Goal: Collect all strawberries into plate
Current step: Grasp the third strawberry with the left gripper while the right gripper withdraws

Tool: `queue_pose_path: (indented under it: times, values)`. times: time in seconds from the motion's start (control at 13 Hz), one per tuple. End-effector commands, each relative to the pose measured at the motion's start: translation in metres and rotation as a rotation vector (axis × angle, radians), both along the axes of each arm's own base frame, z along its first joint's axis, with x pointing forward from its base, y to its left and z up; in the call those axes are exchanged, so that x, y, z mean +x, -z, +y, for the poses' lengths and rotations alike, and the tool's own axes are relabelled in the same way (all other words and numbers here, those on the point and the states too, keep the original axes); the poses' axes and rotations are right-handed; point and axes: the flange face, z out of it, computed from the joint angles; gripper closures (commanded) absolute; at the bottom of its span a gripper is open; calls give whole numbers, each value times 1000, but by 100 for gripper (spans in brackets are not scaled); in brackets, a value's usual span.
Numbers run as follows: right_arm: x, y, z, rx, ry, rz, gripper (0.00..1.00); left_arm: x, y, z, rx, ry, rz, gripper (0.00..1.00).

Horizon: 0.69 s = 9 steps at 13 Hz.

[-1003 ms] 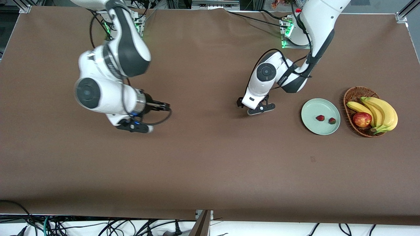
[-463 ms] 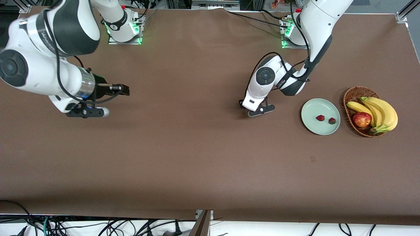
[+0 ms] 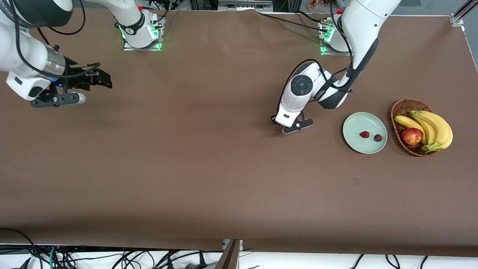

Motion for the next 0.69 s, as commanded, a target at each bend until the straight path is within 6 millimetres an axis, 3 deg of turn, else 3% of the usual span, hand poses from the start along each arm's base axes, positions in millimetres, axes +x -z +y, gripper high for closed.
queue_pose_path:
  times: [0.0, 0.31, 0.46, 0.62]
  values:
    - [-10, 10, -16, -4, -40, -40, 19, 23, -34, 17, 35, -25, -41, 78]
    - [-18, 49, -25, -8, -21, -86, 1, 50, -58, 31, 49, -30, -36, 80]
    - [-18, 45, -23, -12, -15, -86, 1, 71, -74, 60, 32, -4, -9, 80]
    - [-16, 40, -24, -11, -7, -96, 0, 94, -89, 116, 1, 22, 10, 80]
